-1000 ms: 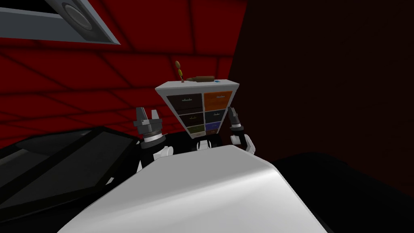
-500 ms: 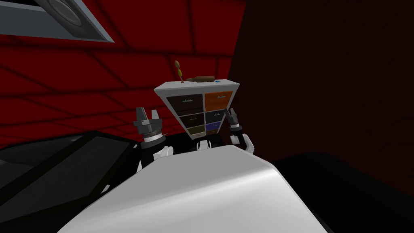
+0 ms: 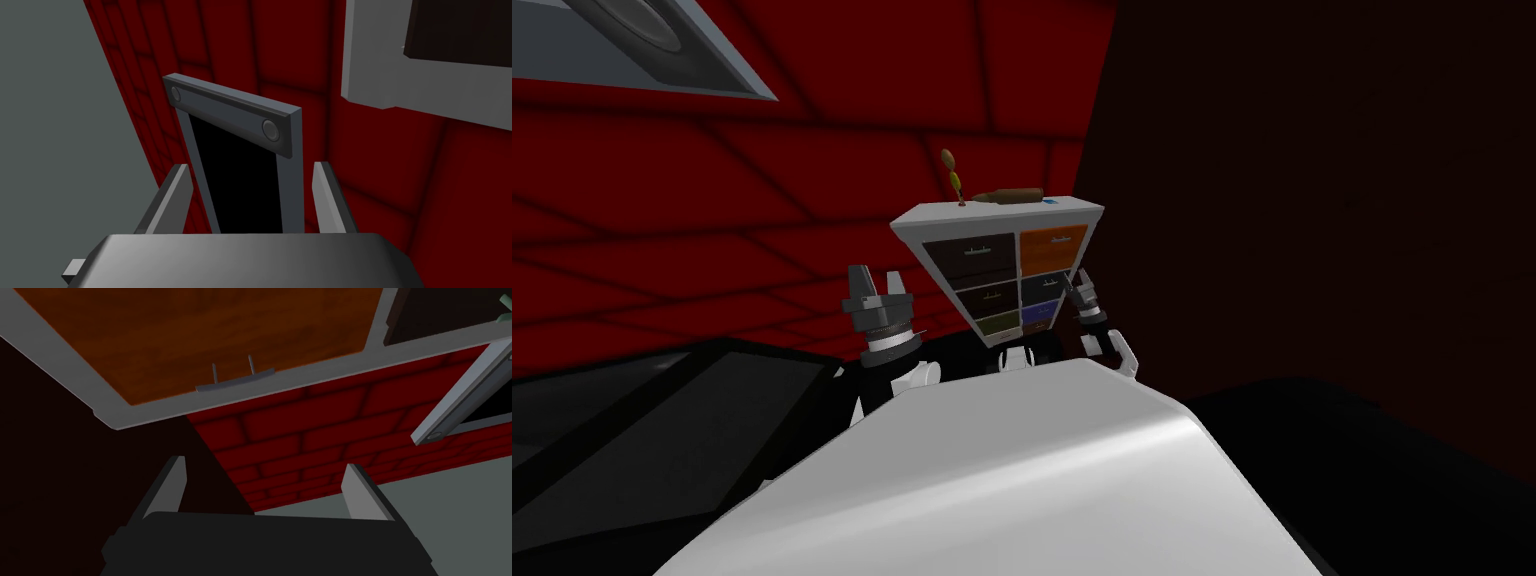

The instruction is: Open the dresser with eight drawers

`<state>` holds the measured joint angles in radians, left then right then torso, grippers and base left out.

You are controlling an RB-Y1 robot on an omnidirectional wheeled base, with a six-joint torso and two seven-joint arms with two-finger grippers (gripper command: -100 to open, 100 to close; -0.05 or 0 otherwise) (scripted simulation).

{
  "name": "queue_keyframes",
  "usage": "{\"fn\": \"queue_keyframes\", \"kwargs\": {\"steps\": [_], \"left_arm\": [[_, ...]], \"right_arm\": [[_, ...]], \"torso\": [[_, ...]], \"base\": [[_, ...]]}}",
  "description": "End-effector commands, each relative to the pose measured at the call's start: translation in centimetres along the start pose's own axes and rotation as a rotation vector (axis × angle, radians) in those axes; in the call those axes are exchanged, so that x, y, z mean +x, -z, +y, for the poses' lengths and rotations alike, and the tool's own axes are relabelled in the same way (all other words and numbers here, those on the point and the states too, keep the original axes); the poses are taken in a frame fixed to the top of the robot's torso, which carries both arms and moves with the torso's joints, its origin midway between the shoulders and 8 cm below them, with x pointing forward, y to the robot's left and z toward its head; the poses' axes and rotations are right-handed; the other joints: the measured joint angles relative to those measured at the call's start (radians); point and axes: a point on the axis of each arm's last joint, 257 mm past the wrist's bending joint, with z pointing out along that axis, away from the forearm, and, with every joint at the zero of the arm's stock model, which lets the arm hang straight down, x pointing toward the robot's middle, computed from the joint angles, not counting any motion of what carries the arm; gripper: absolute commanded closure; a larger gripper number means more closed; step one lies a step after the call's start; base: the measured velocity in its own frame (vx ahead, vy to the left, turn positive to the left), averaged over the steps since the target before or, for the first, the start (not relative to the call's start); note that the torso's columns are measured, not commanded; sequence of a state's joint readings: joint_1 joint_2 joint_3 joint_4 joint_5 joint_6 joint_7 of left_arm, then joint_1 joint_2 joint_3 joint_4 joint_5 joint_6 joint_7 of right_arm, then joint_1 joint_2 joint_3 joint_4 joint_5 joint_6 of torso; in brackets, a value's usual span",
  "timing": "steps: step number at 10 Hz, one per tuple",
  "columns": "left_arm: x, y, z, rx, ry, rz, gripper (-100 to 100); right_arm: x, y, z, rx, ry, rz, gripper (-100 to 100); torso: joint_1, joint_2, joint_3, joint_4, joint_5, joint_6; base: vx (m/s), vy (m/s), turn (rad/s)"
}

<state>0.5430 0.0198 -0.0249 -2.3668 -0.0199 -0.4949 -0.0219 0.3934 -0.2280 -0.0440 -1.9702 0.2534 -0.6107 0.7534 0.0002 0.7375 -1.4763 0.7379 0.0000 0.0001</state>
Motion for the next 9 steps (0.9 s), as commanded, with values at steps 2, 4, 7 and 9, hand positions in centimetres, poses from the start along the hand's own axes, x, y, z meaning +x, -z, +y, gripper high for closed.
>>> {"fn": "queue_keyframes", "kwargs": {"steps": [2,4,7,9], "left_arm": [[0.0,0.0,0.0,0.000,0.000,0.000,0],[0.0,0.0,0.0,0.000,0.000,0.000,0],[0.0,0.0,0.0,0.000,0.000,0.000,0],[0.0,0.0,0.0,0.000,0.000,0.000,0]], "right_arm": [[1.4,0.2,0.4,-0.028,0.134,0.028,-100],[2.5,0.4,0.5,-0.046,0.200,0.046,-100],[3.5,0.6,0.7,-0.066,0.301,0.062,-100],[4.6,0.8,0.8,-0.087,0.375,0.079,-100]], "torso": [[0.000,0.001,0.000,0.000,0.000,0.000],[-0.002,0.001,0.001,0.000,0.000,0.000],[0.001,0.000,0.000,0.000,0.000,0.000],[0.000,0.000,0.000,0.000,0.000,0.000]], "base": [[0.019,0.061,-0.101],[0.011,0.036,-0.048],[0.021,0.064,-0.095],[0.020,0.070,-0.078]]}}
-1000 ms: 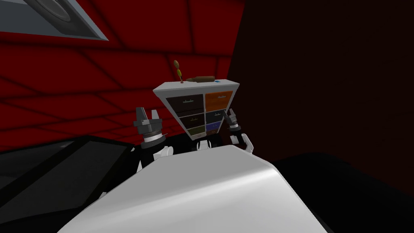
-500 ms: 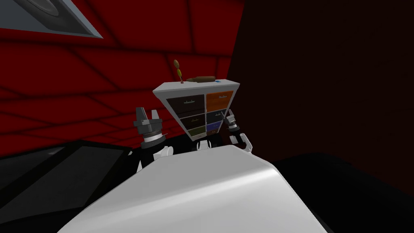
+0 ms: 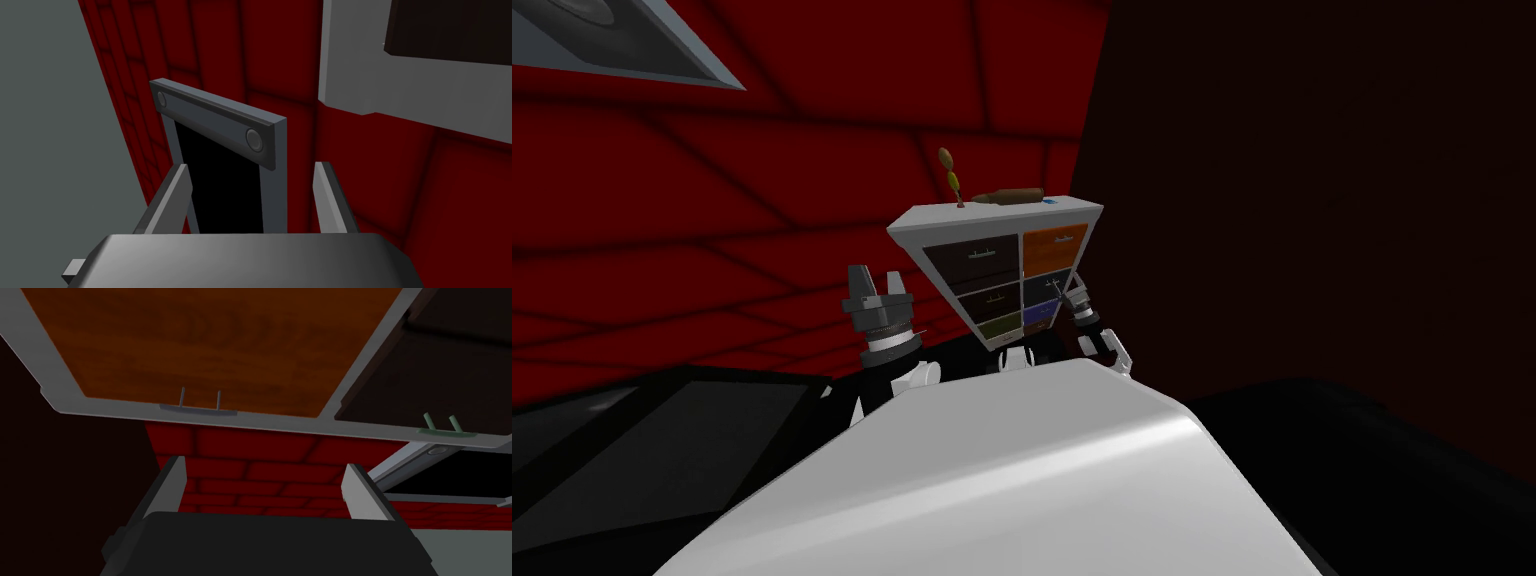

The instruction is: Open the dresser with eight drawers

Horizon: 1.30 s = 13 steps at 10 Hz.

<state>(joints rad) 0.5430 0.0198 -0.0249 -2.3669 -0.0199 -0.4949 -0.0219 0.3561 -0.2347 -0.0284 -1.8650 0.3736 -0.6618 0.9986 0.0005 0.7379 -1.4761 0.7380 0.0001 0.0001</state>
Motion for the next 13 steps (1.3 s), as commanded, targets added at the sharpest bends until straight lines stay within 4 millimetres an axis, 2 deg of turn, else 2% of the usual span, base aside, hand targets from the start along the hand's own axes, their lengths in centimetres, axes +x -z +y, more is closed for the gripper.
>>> {"fn": "queue_keyframes", "kwargs": {"steps": [1,3,6,7,8,10,13], "left_arm": [[0.0,0.0,0.0,0.000,0.000,0.000,0],[0.0,0.0,0.0,0.000,0.000,0.000,0],[0.0,0.0,0.0,0.000,0.000,0.000,0],[0.0,0.0,0.0,0.000,0.000,0.000,0],[0.0,0.0,0.0,0.000,0.000,0.000,0],[0.0,0.0,0.0,0.000,0.000,0.000,0],[0.0,0.0,0.0,0.000,0.000,0.000,0]], "right_arm": [[1.5,0.3,0.7,-0.033,0.103,0.023,-100],[1.5,0.3,0.7,-0.033,0.141,0.023,-100],[3.7,0.6,1.8,-0.080,0.261,0.051,-100],[3.7,0.6,1.8,-0.081,0.290,0.050,-100],[4.7,0.8,2.4,-0.106,0.331,0.063,-100],[4.7,0.8,2.4,-0.108,0.369,0.061,-100],[6.9,1.3,3.6,-0.163,0.482,0.084,-100]], "torso": [[-0.001,0.000,0.000,0.000,0.000,0.000],[-0.001,0.000,0.000,0.000,0.000,0.000],[0.000,0.000,0.000,0.000,0.000,0.000],[0.001,0.000,0.000,0.000,0.000,0.000],[0.000,0.000,0.000,0.000,0.000,0.000],[-0.001,0.000,0.000,0.000,0.000,0.000],[0.000,0.000,0.000,0.000,0.000,0.000]], "base": [[0.028,0.082,-0.134],[0.013,0.046,-0.029],[0.015,0.061,-0.110],[0.021,0.071,-0.066],[0.020,0.075,-0.098],[0.008,0.049,-0.041],[0.011,0.058,-0.108]]}}
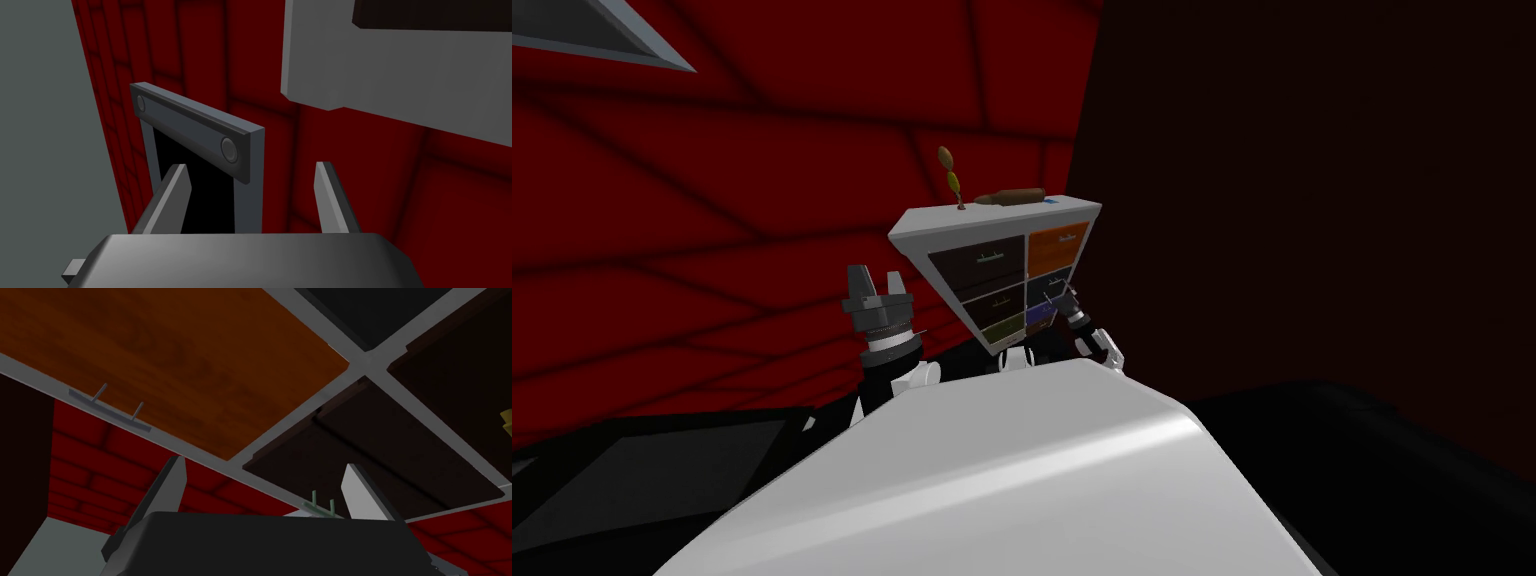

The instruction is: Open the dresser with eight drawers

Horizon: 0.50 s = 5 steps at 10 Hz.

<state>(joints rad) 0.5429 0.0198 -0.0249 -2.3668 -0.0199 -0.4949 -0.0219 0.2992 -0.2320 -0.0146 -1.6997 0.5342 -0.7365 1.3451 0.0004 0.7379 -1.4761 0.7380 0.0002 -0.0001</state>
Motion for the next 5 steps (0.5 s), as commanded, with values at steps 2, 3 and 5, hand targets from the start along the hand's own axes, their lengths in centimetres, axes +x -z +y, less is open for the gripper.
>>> {"fn": "queue_keyframes", "kwargs": {"steps": [2,3,5], "left_arm": [[0.0,0.0,0.0,0.000,0.000,0.000,0],[0.0,0.0,0.0,0.000,0.000,0.000,0],[0.0,0.0,0.0,0.000,0.000,0.000,0]], "right_arm": [[1.7,0.2,2.2,-0.061,0.125,0.017,-100],[1.7,0.2,2.2,-0.061,0.156,0.016,-100],[2.4,0.4,3.3,-0.091,0.224,0.021,-100]], "torso": [[0.000,0.000,0.000,0.000,0.000,0.000],[0.000,0.000,0.000,0.000,0.000,0.000],[0.000,0.000,0.000,0.000,0.000,0.000]], "base": [[0.008,0.066,-0.084],[0.010,0.065,-0.064],[0.005,0.069,-0.075]]}}
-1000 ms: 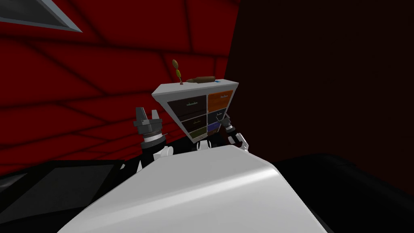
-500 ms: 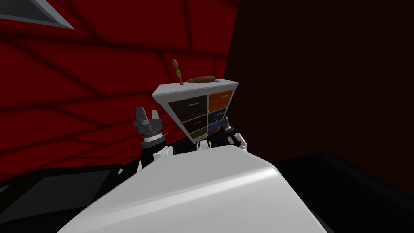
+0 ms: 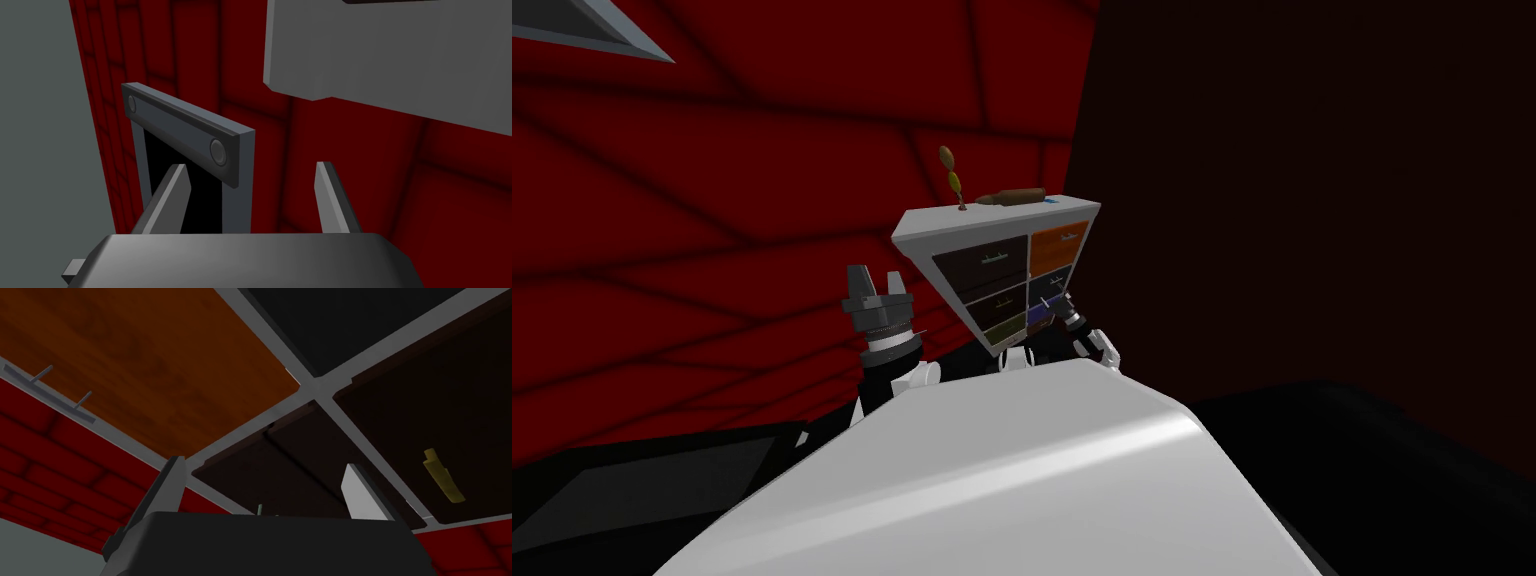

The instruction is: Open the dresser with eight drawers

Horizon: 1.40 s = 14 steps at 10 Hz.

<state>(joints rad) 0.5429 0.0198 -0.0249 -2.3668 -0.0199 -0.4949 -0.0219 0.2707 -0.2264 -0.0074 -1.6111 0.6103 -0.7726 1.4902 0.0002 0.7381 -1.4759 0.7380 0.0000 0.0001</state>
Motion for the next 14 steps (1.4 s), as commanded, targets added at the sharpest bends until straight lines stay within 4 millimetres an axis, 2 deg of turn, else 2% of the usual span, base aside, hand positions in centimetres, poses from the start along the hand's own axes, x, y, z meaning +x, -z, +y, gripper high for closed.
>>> {"fn": "queue_keyframes", "kwargs": {"steps": [1,2,3,5,6,7,8,9,10,11,14], "left_arm": [[0.0,0.0,0.0,0.000,0.000,0.000,0],[0.0,0.0,0.0,0.000,0.000,0.000,0],[0.0,0.0,0.0,0.000,0.000,0.000,0],[0.0,0.0,0.0,0.000,0.000,0.000,0],[0.0,0.0,0.0,0.000,0.000,0.000,0],[0.0,0.0,0.0,0.000,0.000,0.000,0],[0.0,0.0,0.0,0.000,0.000,0.000,0],[0.0,0.0,0.0,0.000,0.000,0.000,0],[0.0,0.0,0.0,0.000,0.000,0.000,0],[0.0,0.0,0.0,0.000,0.000,0.000,0],[0.0,0.0,0.0,0.000,0.000,0.000,0]], "right_arm": [[0.8,0.0,1.7,-0.044,0.093,0.004,-100],[0.8,0.0,1.7,-0.044,0.122,0.004,-100],[1.2,0.1,2.8,-0.072,0.154,0.005,-100],[1.2,0.1,2.8,-0.072,0.186,0.004,-100],[1.7,0.2,4.0,-0.098,0.230,0.004,-100],[1.7,0.2,4.0,-0.098,0.243,0.003,-100],[2.0,0.2,5.1,-0.122,0.279,0.001,-100],[2.0,0.2,5.1,-0.122,0.296,0.000,-100],[2.3,0.2,6.3,-0.144,0.331,-0.004,-100],[2.3,0.2,6.3,-0.144,0.344,-0.005,-100],[2.5,0.1,8.5,-0.178,0.416,-0.018,-100]], "torso": [[0.000,0.000,0.000,0.000,0.000,0.000],[0.000,-0.001,0.000,0.000,0.000,0.000],[-0.001,0.000,0.000,0.000,0.000,0.000],[-0.001,0.000,0.000,0.000,0.000,0.000],[-0.002,0.001,0.001,0.000,0.000,0.000],[-0.001,0.000,0.000,0.000,0.000,0.000],[0.000,0.000,0.000,0.000,0.000,0.000],[0.002,0.000,0.000,0.000,0.001,0.000],[0.000,0.000,0.000,0.000,0.000,0.000],[-0.001,0.001,0.000,0.000,0.000,0.000],[-0.001,0.000,0.000,0.000,0.000,0.000]], "base": [[0.015,0.076,-0.125],[0.014,0.064,-0.069],[0.020,0.069,-0.133],[0.001,0.045,-0.015],[0.002,0.032,-0.102],[0.000,0.044,-0.066],[0.001,0.077,-0.100],[-0.015,0.051,-0.071],[-0.016,0.045,-0.092],[-0.013,0.041,-0.062],[-0.017,0.034,-0.084]]}}
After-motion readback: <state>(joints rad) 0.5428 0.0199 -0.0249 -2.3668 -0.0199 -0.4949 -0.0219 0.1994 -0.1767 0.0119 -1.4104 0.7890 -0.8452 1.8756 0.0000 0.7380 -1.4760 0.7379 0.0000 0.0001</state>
